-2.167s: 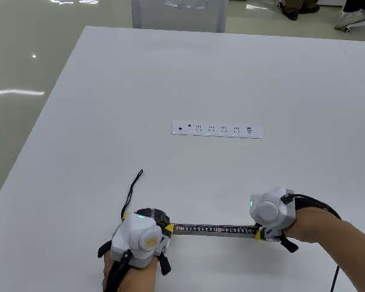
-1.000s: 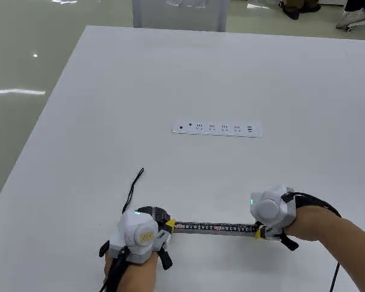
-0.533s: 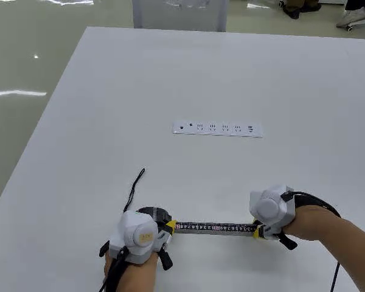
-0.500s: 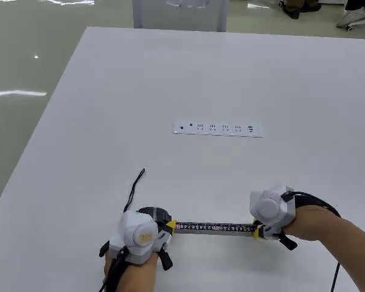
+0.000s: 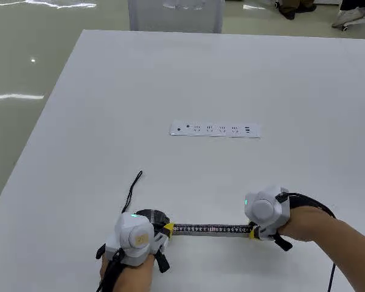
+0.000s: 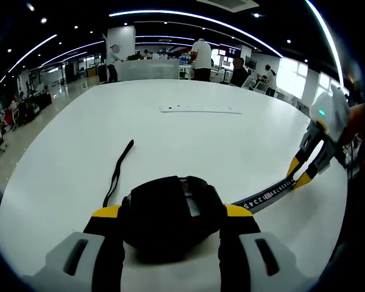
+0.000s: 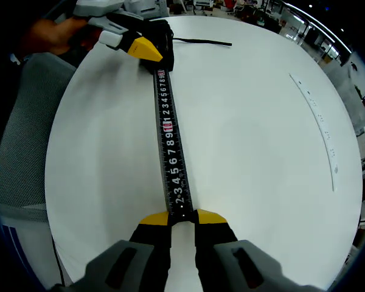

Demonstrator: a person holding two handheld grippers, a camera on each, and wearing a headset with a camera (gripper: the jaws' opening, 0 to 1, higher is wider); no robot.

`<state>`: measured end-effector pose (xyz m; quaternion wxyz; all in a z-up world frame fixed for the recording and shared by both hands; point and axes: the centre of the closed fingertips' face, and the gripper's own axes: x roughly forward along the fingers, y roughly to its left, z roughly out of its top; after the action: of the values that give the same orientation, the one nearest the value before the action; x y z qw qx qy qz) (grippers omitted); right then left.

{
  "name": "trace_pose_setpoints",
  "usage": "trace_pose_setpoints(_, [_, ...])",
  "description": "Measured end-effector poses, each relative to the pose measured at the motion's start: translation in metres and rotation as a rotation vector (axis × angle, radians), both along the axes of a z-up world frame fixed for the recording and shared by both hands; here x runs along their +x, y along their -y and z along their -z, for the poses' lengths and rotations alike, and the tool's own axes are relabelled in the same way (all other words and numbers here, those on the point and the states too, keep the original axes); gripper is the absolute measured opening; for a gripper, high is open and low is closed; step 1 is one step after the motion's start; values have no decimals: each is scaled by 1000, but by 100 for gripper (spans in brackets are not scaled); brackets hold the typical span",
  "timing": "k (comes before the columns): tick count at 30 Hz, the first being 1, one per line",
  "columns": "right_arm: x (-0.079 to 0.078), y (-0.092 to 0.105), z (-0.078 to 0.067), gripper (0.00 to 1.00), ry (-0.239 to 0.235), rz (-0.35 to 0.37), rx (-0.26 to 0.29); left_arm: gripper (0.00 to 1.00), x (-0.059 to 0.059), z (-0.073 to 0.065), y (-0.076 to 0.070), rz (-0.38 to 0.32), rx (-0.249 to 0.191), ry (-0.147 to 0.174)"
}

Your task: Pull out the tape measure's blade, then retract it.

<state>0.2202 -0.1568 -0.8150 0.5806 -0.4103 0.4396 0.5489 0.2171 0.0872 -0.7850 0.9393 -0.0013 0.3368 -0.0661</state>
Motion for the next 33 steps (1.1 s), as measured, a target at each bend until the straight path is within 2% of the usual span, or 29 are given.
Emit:
trace_pose_setpoints(10, [0,-3,2,13,1,-2,-3,58,2,4,-2,1,-3,1])
trace_pose_setpoints(33, [-2,-14,1,13,0,-14,2,59,2,2,-1,6,-11,0])
